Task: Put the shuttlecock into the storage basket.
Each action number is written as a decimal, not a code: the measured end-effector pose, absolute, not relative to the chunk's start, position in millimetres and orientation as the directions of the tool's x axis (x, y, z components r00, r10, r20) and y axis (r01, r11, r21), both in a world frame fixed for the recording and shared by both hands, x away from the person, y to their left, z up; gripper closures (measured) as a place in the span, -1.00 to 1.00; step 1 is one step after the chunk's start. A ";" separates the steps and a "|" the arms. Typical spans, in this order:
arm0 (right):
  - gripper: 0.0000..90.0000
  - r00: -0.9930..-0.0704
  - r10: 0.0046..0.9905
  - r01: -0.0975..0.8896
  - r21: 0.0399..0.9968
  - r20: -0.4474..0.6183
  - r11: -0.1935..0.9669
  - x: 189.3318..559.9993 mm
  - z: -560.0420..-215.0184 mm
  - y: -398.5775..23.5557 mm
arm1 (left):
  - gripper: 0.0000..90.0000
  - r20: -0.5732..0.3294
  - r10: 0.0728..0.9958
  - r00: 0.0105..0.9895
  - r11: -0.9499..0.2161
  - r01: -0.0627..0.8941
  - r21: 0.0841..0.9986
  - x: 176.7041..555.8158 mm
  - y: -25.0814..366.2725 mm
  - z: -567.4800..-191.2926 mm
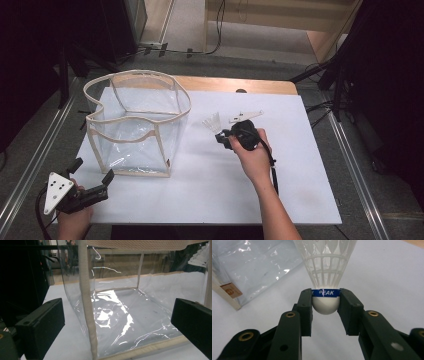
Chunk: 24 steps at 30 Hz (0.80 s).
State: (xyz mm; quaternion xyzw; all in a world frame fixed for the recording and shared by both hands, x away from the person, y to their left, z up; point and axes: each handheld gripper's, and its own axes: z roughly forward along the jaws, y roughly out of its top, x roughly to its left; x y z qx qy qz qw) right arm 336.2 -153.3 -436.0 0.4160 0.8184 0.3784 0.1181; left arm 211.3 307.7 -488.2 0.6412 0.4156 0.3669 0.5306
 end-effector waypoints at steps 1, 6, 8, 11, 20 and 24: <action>0.40 -0.622 0.772 0.596 0.717 0.127 0.362 335.9 -434.4 -153.3 | -1.00 0.030 0.922 0.386 -0.092 0.144 0.985 211.3 307.7 -488.2; 0.40 -0.626 0.769 0.586 0.729 0.129 0.354 336.1 -429.2 -153.4 | -1.00 0.031 0.922 0.386 -0.093 0.143 0.985 211.3 307.7 -488.2; 0.40 -0.626 0.769 0.583 0.732 0.128 0.353 336.1 -427.3 -153.3 | -1.00 0.031 0.922 0.385 -0.092 0.143 0.985 211.3 307.4 -488.3; 0.40 -0.626 0.770 0.579 0.738 0.128 0.348 336.0 -424.2 -153.1 | -1.00 0.031 0.922 0.385 -0.093 0.143 0.985 211.3 307.3 -488.3; 0.40 -0.632 0.765 0.563 0.752 0.125 0.343 336.8 -415.0 -151.8 | -1.00 0.030 0.922 0.385 -0.092 0.143 0.985 211.2 307.3 -488.3; 0.40 -0.632 0.765 0.557 0.758 0.121 0.340 336.9 -410.8 -150.9 | -1.00 0.031 0.922 0.386 -0.092 0.142 0.985 211.2 307.2 -488.3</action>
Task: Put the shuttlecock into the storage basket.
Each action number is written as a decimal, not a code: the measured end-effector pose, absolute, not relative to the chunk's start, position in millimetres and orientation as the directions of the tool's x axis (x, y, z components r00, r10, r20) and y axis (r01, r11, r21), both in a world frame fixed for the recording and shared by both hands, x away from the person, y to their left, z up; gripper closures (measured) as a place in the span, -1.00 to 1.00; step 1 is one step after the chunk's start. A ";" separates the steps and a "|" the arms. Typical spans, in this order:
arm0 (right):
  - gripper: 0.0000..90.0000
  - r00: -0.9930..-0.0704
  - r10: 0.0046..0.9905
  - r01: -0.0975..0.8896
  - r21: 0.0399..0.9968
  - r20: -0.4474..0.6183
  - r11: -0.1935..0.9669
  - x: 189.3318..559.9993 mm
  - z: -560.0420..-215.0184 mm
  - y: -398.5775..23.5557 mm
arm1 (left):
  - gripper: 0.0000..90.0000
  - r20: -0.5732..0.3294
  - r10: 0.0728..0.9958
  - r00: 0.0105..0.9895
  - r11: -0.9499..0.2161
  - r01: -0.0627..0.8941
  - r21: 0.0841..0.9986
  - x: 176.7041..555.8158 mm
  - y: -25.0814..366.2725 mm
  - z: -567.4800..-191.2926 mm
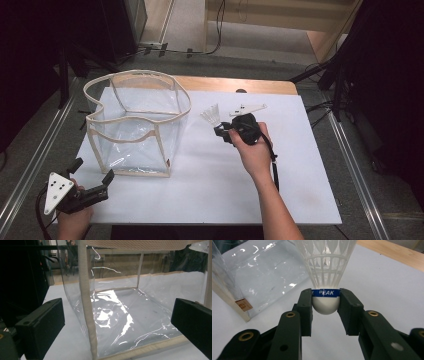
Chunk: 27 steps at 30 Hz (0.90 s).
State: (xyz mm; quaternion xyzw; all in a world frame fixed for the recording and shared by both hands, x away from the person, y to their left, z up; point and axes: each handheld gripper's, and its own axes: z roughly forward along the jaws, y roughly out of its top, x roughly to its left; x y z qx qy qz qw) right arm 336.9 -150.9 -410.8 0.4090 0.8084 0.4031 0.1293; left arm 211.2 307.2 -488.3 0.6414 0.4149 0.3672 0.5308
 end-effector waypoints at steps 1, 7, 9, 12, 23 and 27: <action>0.40 -0.631 0.766 0.557 0.758 0.120 0.340 336.8 -410.2 -151.0 | -1.00 0.031 0.922 0.387 -0.092 0.142 0.985 211.2 307.3 -488.3; 0.40 -0.635 0.764 0.546 0.767 0.116 0.337 337.1 -406.8 -151.1 | -1.00 0.031 0.922 0.386 -0.093 0.143 0.985 211.2 307.2 -488.3; 0.40 -0.632 0.766 0.546 0.769 0.119 0.332 336.8 -405.0 -151.1 | -1.00 0.031 0.922 0.386 -0.092 0.143 0.985 211.2 307.2 -488.3; 0.40 -0.634 0.765 0.538 0.775 0.113 0.332 337.1 -400.9 -150.8 | -1.00 0.031 0.922 0.386 -0.093 0.142 0.985 211.2 307.1 -488.3; 0.40 -0.637 0.764 0.517 0.794 0.107 0.320 338.1 -389.2 -148.0 | -1.00 0.032 0.922 0.386 -0.094 0.143 0.985 211.1 307.1 -488.2; 0.40 -0.638 0.763 0.508 0.801 0.104 0.317 339.0 -385.4 -146.3 | -1.00 0.031 0.922 0.386 -0.093 0.142 0.985 211.2 307.2 -488.3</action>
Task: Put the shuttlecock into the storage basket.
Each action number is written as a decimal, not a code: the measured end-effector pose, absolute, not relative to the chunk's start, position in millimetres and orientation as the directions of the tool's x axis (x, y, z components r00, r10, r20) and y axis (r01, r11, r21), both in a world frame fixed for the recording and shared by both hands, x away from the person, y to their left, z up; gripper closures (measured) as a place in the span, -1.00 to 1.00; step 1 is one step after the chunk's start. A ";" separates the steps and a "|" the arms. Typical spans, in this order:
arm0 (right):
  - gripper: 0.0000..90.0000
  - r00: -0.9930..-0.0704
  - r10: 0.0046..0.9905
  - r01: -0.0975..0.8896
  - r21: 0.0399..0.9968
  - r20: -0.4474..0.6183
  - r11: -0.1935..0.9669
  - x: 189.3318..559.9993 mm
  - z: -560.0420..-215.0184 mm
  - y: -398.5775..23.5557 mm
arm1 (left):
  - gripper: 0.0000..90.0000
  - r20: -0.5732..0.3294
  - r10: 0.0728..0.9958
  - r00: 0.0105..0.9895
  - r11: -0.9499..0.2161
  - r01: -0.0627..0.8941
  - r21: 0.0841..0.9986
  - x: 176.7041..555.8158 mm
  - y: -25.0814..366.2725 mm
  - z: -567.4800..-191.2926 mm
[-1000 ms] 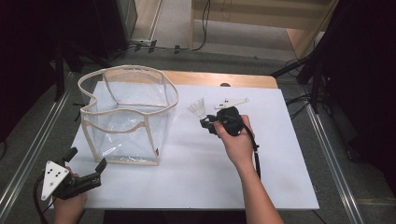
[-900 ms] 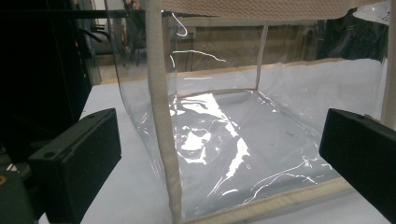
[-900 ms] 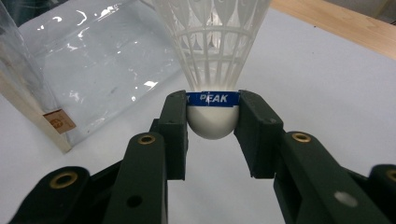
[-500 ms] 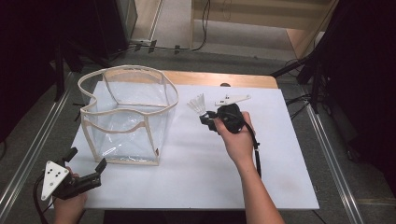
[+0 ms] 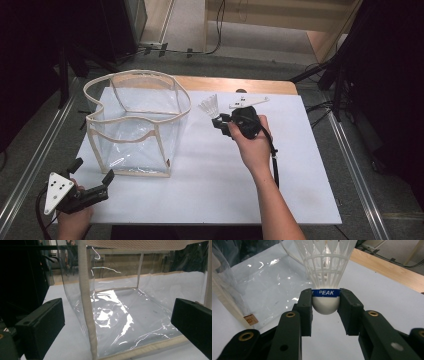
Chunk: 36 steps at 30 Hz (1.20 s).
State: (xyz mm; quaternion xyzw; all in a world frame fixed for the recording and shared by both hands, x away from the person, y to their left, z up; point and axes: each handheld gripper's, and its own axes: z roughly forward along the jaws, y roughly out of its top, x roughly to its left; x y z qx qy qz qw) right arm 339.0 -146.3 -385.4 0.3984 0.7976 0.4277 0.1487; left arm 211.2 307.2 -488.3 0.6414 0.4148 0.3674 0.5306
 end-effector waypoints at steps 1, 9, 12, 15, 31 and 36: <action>0.40 -0.638 0.764 0.505 0.803 0.101 0.316 339.1 -384.5 -145.9 | -1.00 0.031 0.922 0.386 -0.093 0.142 0.985 211.2 307.2 -488.3; 0.40 -0.635 0.767 0.489 0.819 0.099 0.299 341.1 -377.8 -142.9 | -1.00 0.031 0.922 0.386 -0.093 0.143 0.985 211.3 307.3 -488.2; 0.40 -0.632 0.769 0.488 0.822 0.098 0.296 341.4 -375.0 -141.6 | -1.00 0.031 0.922 0.386 -0.093 0.143 0.985 211.3 307.4 -488.2; 0.40 -0.629 0.772 0.477 0.830 0.093 0.289 341.7 -372.1 -140.9 | -1.00 0.031 0.922 0.386 -0.093 0.143 0.985 211.3 307.4 -488.2; 0.40 -0.632 0.770 0.441 0.858 0.088 0.264 345.8 -358.7 -130.2 | -1.00 0.031 0.922 0.387 -0.093 0.143 0.985 211.4 307.3 -488.3; 0.40 -0.643 0.762 0.426 0.865 0.081 0.267 348.2 -352.3 -122.7 | -1.00 0.031 0.921 0.387 -0.093 0.142 0.986 211.4 307.4 -488.3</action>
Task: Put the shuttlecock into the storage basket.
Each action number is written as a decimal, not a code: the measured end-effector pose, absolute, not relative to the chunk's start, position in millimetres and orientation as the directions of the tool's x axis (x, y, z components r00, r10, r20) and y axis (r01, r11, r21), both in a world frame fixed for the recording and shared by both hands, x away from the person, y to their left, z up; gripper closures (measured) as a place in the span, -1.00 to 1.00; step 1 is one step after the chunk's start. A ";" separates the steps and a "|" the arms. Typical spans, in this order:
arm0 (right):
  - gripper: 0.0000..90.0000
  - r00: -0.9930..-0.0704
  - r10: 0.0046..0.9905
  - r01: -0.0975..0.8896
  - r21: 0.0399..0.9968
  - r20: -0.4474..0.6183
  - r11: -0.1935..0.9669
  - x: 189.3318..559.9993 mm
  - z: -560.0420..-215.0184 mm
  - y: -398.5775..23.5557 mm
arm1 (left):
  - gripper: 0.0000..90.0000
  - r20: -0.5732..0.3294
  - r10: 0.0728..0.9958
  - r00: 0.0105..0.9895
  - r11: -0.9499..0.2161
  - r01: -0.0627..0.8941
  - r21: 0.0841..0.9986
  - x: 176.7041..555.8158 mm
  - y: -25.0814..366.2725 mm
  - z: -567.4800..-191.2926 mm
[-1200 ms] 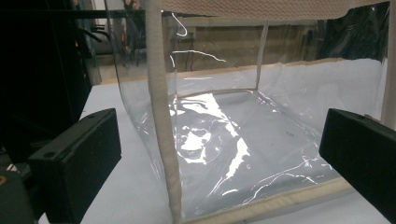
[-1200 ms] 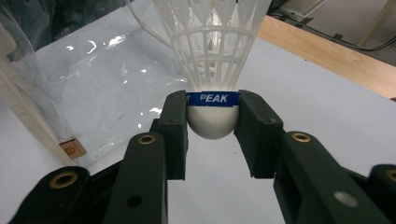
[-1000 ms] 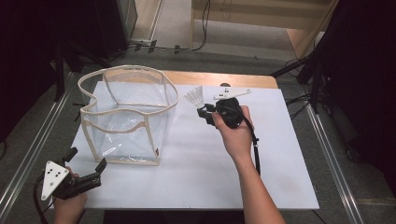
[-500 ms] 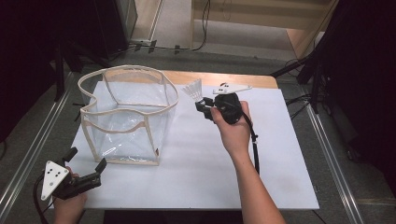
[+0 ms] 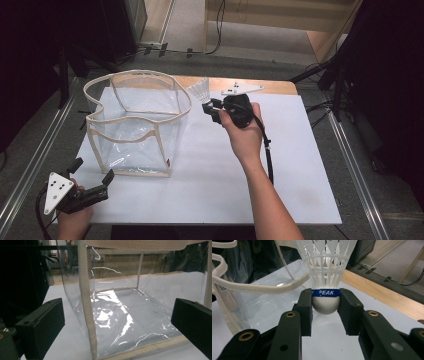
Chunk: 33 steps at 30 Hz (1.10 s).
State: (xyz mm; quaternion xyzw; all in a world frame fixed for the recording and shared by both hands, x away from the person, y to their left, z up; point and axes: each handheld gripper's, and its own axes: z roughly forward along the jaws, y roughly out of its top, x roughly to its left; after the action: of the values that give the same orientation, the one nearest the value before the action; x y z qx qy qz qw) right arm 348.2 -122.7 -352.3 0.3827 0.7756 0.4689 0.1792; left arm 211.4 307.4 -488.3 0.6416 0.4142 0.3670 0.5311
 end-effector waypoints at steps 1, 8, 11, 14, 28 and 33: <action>0.40 -0.646 0.759 0.420 0.867 0.078 0.269 348.8 -351.3 -121.6 | -1.00 0.031 0.921 0.387 -0.093 0.142 0.986 211.4 307.4 -488.3; 0.40 -0.656 0.751 0.408 0.873 0.077 0.268 350.4 -345.9 -114.2 | -1.00 0.031 0.921 0.388 -0.093 0.141 0.986 211.4 307.6 -488.2; 0.40 -0.661 0.746 0.405 0.875 0.080 0.265 351.0 -344.3 -110.7 | -1.00 0.032 0.921 0.389 -0.093 0.141 0.986 211.4 307.8 -488.2; 0.40 -0.666 0.742 0.400 0.877 0.079 0.265 351.2 -342.6 -106.6 | -1.00 0.031 0.921 0.388 -0.092 0.141 0.986 211.4 307.8 -488.2; 0.40 -0.689 0.721 0.384 0.882 0.077 0.273 352.9 -337.3 -89.6 | -1.00 0.030 0.920 0.390 -0.091 0.141 0.986 211.4 308.0 -488.2; 0.40 -0.694 0.716 0.383 0.883 0.079 0.273 353.1 -336.9 -84.9 | -1.00 0.028 0.921 0.389 -0.089 0.140 0.986 211.5 307.9 -488.2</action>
State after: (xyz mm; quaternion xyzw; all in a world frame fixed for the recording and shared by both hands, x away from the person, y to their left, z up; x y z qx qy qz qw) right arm 353.1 -84.9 -336.9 0.3523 0.7795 0.4891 0.1705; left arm 211.5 307.9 -488.2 0.6405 0.4139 0.3662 0.5333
